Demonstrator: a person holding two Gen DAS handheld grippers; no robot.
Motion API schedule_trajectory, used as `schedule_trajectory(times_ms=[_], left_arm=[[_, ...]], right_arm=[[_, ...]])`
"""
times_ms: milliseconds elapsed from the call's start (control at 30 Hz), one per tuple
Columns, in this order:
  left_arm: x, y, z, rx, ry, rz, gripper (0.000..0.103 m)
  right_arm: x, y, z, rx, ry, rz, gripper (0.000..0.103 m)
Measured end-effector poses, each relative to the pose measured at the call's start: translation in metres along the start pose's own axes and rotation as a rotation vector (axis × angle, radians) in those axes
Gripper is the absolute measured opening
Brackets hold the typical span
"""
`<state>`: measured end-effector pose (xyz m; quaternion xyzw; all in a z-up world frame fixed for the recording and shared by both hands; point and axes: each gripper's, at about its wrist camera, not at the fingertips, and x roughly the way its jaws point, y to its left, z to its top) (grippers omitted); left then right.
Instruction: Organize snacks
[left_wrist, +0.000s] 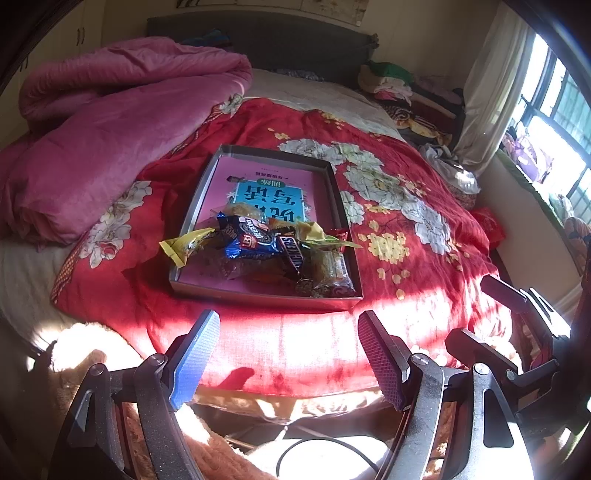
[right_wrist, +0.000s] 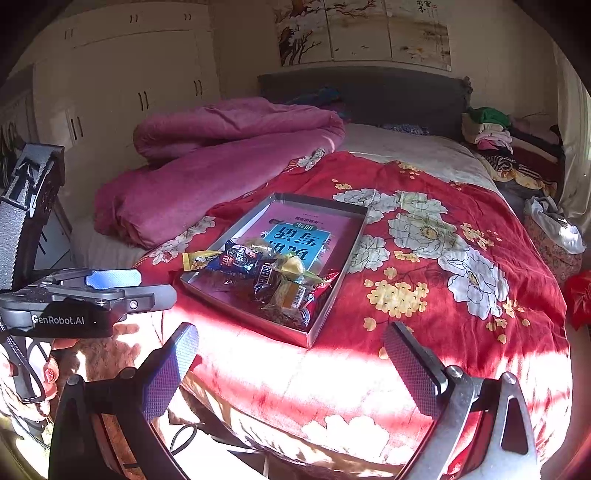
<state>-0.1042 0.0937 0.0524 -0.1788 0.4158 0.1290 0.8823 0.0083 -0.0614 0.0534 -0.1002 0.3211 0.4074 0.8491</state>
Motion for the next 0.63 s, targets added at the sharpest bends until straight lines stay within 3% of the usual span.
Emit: schedule_trajectory(times_ms=[400, 633], left_arm=[[0.012, 0.004, 0.000, -0.003, 0.028, 0.015, 0.079], [0.026, 0.025, 0.015, -0.078, 0.024, 0.030, 0.079]], right_arm=[[0.001, -0.007, 0.000, 0.023, -0.001, -0.008, 0.102], [0.010, -0.035, -0.001, 0.084, 0.001, -0.038, 0.102]])
